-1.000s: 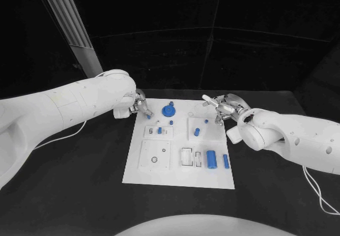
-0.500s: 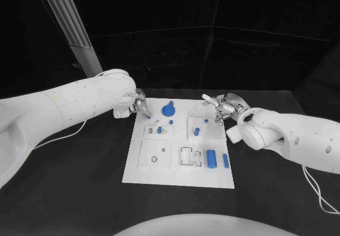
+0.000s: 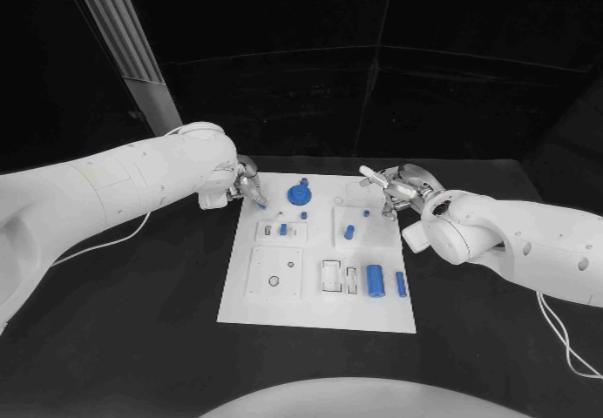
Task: Assemble the parts on the task board
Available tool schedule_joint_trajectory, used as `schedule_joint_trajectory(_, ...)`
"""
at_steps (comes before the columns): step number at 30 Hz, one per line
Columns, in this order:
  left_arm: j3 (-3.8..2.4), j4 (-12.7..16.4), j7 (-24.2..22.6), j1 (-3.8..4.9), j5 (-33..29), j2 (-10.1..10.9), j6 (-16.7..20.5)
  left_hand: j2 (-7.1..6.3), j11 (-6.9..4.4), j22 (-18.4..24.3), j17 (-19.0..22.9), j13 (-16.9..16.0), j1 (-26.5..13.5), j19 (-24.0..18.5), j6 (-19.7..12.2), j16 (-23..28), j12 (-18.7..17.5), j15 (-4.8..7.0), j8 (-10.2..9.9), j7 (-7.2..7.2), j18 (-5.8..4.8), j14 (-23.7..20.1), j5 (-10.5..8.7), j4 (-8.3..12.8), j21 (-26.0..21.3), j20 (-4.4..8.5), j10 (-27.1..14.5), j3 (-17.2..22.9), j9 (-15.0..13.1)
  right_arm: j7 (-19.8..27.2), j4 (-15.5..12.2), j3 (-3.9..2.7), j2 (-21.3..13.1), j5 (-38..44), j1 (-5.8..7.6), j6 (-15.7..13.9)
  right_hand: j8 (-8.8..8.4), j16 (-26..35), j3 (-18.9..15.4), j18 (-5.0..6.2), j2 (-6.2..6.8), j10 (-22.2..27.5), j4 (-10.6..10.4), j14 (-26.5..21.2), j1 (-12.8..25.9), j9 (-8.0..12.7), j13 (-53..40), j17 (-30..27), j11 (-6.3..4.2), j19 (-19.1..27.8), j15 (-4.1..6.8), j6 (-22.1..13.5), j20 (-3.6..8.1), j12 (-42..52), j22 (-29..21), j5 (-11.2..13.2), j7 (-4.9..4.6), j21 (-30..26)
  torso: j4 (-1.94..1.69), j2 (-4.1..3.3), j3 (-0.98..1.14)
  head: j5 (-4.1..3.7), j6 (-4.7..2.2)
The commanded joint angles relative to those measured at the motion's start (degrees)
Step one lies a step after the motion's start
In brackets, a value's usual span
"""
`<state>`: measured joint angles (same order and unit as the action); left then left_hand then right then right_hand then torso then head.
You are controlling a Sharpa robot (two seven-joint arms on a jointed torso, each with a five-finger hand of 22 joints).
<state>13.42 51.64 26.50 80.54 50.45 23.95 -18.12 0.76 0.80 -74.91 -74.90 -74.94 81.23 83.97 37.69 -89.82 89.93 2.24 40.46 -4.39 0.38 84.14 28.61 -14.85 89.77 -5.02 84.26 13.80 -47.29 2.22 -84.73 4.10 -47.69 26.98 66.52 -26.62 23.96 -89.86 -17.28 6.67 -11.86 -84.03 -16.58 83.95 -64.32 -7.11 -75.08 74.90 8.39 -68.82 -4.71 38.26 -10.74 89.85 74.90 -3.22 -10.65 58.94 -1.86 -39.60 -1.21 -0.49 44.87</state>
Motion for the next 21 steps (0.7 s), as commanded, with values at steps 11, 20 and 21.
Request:
schedule_joint_trajectory(11,-0.01,4.5,-2.8,2.08,-0.7,4.3,2.0,-1.87,-0.23,-15.1,-15.1,-15.1,-0.3,6.0,2.1,-0.2,0.1,0.45,0.6,0.42,-0.38,5.9,0.29,2.2,0.2,0.64,5.7,4.3,-0.9,0.1,0.2,-0.03,-0.1,0.1,0.09,-0.6,0.27,-0.1,-0.4,0.37,0.03,-6.0,0.0,6.1,-0.7,0.0,-14.9,15.1,-0.57,0.1,0.44,0.1,0.29,0.1,4.3,-0.4,-1.36,-0.3,0.01,0.02,0.01,0.15,0.38)
schedule_joint_trajectory(20,-0.01,9.1,-1.4,2.81,-1.7,7.7,0.8,-3.26,-0.39,-15.1,-15.1,-15.1,-1.2,6.0,3.3,-0.2,0.1,0.55,1.0,0.72,-0.38,5.9,-0.18,1.9,0.2,0.51,5.7,5.1,-1.1,0.2,0.2,-0.02,-0.3,0.1,0.09,-0.9,0.30,-0.1,-0.4,0.39,0.00,-6.0,0.0,6.1,-0.7,0.0,-14.9,15.1,-0.58,0.2,0.45,0.1,0.30,0.1,4.3,-0.4,-1.35,-0.3,-0.02,0.00,0.02,0.10,0.46)
schedule_joint_trajectory(21,-0.01,9.4,-1.2,2.85,-1.9,7.9,0.7,-3.40,-0.45,-15.1,-15.1,-15.1,-1.4,6.0,3.4,-0.2,0.1,0.57,1.0,0.77,-0.38,5.9,-0.25,1.8,0.2,0.52,5.7,5.1,-1.1,0.2,0.1,-0.02,-0.3,0.1,0.09,-0.9,0.30,-0.1,-0.4,0.39,0.00,-6.0,0.0,6.1,-0.7,0.0,-14.9,15.1,-0.58,0.2,0.45,0.1,0.30,0.1,4.3,-0.4,-1.35,-0.3,-0.01,-0.01,0.02,0.11,0.49)
